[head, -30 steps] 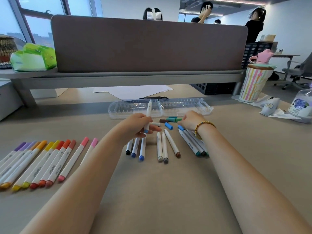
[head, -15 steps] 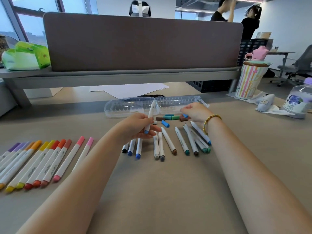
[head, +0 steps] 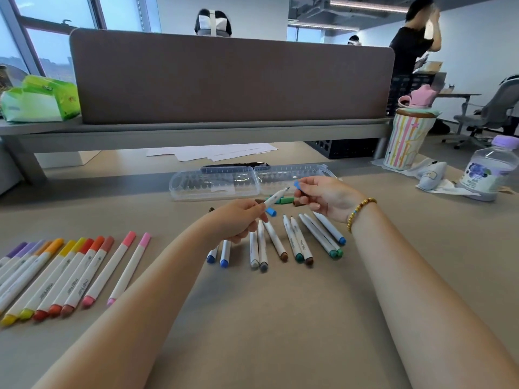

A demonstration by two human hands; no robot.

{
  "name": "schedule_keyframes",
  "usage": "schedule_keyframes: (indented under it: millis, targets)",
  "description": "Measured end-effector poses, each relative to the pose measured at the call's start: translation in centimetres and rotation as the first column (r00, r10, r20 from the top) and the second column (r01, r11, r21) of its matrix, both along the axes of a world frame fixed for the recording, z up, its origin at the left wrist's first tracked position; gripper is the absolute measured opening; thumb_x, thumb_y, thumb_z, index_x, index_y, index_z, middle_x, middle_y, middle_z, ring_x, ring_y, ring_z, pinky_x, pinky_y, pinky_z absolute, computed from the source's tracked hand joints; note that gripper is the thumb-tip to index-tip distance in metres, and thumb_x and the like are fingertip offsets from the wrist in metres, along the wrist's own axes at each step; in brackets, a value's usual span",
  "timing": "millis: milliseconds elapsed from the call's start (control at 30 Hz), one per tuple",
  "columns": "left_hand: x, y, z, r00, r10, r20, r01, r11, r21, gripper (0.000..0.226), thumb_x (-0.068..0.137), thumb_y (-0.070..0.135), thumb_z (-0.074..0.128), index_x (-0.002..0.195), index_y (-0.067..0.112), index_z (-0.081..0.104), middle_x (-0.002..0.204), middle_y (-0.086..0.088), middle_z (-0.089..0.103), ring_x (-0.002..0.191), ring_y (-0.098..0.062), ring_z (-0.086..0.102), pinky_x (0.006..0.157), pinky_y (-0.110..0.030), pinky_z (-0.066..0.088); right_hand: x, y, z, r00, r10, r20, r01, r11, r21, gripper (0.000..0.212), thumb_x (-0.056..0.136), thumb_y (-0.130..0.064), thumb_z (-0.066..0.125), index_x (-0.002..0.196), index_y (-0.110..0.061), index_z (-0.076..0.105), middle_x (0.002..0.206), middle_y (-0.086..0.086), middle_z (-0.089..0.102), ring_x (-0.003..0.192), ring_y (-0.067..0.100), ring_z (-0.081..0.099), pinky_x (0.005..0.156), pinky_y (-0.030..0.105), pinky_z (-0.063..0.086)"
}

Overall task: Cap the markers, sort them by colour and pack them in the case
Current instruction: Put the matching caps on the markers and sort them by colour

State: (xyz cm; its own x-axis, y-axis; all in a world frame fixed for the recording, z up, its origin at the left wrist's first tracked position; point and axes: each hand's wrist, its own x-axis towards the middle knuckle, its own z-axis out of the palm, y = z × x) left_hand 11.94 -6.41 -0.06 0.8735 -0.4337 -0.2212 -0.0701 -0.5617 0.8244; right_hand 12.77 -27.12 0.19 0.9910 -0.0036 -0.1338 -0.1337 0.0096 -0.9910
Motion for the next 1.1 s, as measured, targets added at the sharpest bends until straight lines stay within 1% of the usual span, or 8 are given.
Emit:
schedule_keyframes:
  millis: [100,467,633,700,800,867,967,1100]
  targets:
    - [0.0,0.0,0.0,1.000,-0.009,0.012,0.009,0.999,0.038,0.031,0.101,0.035,0.034,0.092,0.015,0.056,0.060,0.002,0.037,0.048,-0.010,0.026,0.043,-0.018,0.028,0.1,-0.3,-0.1,0.999,-0.028,0.028,0.029,0.999,-0.022,0.010,0.096,-0.014,0.049,0.093,-0.007,0.055,0.067,0.001,0.047,0.045,0.004,0.040,0.034,0.012,0.029]
    - [0.3,0.0,-0.1,0.999,-0.008,0.031,0.006,0.998,0.060,0.031,0.101,0.034,0.033,0.098,0.014,0.057,0.060,0.002,0.036,0.049,-0.010,0.026,0.044,-0.018,0.028,0.2,1.2,0.0,0.988,-0.017,0.151,0.059,0.960,-0.275,0.026,0.100,-0.017,0.041,0.089,-0.011,0.063,0.065,0.000,0.041,0.053,0.007,0.032,0.039,0.013,0.028]
    - [0.4,0.2,0.0,1.000,0.010,0.016,-0.010,1.000,0.004,0.033,0.101,0.034,0.034,0.099,0.012,0.058,0.060,0.002,0.035,0.048,-0.010,0.025,0.042,-0.018,0.026,0.3,1.0,0.0,0.976,-0.091,0.198,0.128,0.975,-0.183,0.020,0.099,-0.015,0.042,0.093,-0.010,0.060,0.065,0.000,0.040,0.054,0.007,0.033,0.040,0.013,0.031]
    - [0.4,0.3,0.0,1.000,0.013,0.016,-0.013,1.000,-0.009,0.033,0.101,0.034,0.034,0.100,0.012,0.058,0.060,0.002,0.035,0.047,-0.009,0.025,0.042,-0.018,0.026,0.4,1.0,-0.3,0.978,-0.114,0.176,0.140,0.980,-0.139,0.015,0.098,-0.013,0.045,0.097,-0.007,0.059,0.068,0.001,0.044,0.057,0.008,0.040,0.042,0.013,0.039]
    - [0.6,0.5,-0.1,1.000,0.023,0.014,-0.022,0.999,-0.025,0.032,0.101,0.033,0.034,0.096,0.013,0.059,0.060,0.001,0.035,0.047,-0.009,0.026,0.042,-0.018,0.025,0.4,1.2,-0.4,0.976,-0.175,0.126,0.177,0.984,0.001,0.015,0.099,-0.015,0.044,0.093,-0.008,0.055,0.084,0.007,0.062,0.073,0.014,0.063,0.062,0.022,0.058]
    - [0.8,0.9,0.0,1.000,0.029,0.000,-0.029,0.999,-0.042,0.032,0.101,0.032,0.034,0.094,0.015,0.059,0.059,0.001,0.036,0.047,-0.009,0.026,0.042,-0.018,0.026,0.5,1.4,-0.2,0.977,-0.191,0.094,0.181,0.978,0.108,0.013,0.100,-0.014,0.041,0.096,-0.008,0.052,0.094,0.012,0.067,0.082,0.019,0.068,0.070,0.025,0.059]
    - [1.1,1.3,0.1,0.999,0.049,-0.016,-0.050,0.997,-0.066,0.031,0.101,0.032,0.034,0.097,0.013,0.059,0.061,0.001,0.043,0.046,-0.008,0.033,0.043,-0.017,0.031,0.5,2.0,-0.3,0.976,-0.197,0.098,0.193,0.980,0.043,0.010,0.100,-0.016,0.040,0.099,-0.012,0.048,0.088,0.008,0.066,0.072,0.014,0.067,0.057,0.020,0.057]
    - [1.1,1.6,0.5,0.999,0.043,-0.020,-0.044,0.998,-0.041,0.028,0.101,0.033,0.035,0.096,0.016,0.058,0.071,0.001,0.066,0.050,-0.006,0.054,0.054,-0.018,0.047,0.7,2.3,-0.7,0.983,-0.129,0.134,0.156,0.963,-0.219,0.022,0.101,-0.024,0.037,0.106,-0.012,0.055,0.067,-0.001,0.046,0.053,0.007,0.038,0.040,0.014,0.035]
